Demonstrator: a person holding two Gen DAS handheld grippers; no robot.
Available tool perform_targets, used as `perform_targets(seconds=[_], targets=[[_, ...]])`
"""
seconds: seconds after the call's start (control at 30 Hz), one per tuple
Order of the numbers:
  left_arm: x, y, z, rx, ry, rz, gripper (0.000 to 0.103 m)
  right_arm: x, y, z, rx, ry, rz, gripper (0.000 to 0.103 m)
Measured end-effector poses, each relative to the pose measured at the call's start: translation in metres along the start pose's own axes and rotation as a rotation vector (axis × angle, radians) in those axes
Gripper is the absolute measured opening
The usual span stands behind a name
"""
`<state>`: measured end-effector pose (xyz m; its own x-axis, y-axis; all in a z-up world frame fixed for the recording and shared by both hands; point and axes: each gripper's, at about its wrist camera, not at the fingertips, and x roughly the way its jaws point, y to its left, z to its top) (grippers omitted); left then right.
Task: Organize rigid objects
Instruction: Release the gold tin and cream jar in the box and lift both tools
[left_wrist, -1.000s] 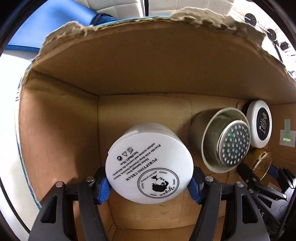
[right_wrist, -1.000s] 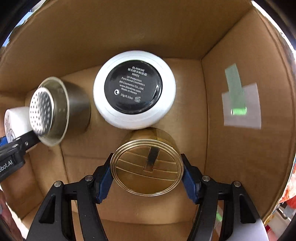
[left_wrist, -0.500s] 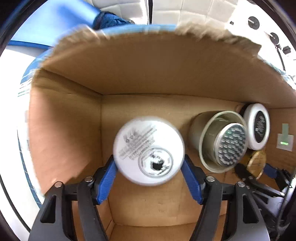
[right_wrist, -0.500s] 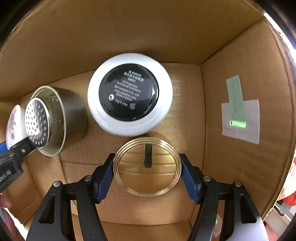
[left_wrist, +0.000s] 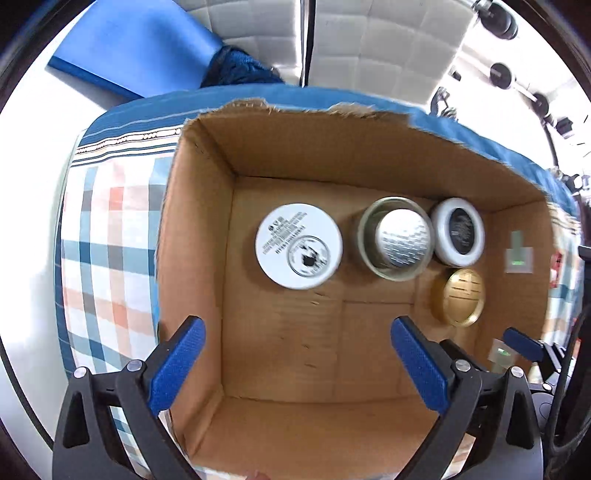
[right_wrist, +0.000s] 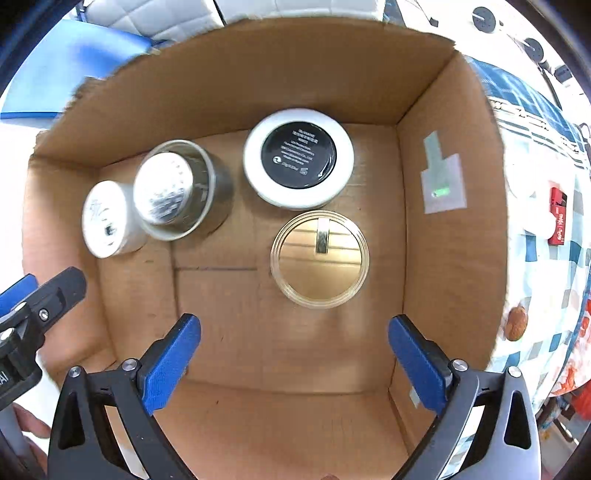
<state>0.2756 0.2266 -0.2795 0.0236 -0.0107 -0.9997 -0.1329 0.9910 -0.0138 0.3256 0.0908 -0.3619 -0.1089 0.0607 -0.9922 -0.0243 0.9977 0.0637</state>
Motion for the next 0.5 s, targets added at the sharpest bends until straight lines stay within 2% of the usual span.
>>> perform_targets(seconds=[0.17, 0.3, 0.5], targets=[[-0.03, -0.005, -0.009, 0.0, -0.041, -0.033, 0.103, -0.022, -0.005, -0.021, -0.031, -0.025, 0.034, 0.103], [-0.043, -0.004, 0.01, -0.002, -0.06, -0.055, 0.103, -0.038, -0.008, -0.036, -0.055, -0.041, 0.06, 0.103], [-0.06, -0.015, -0.007, 0.014, -0.088, -0.067, 0.103, -0.072, -0.009, -0.069, -0.093, -0.074, 0.088, 0.103]])
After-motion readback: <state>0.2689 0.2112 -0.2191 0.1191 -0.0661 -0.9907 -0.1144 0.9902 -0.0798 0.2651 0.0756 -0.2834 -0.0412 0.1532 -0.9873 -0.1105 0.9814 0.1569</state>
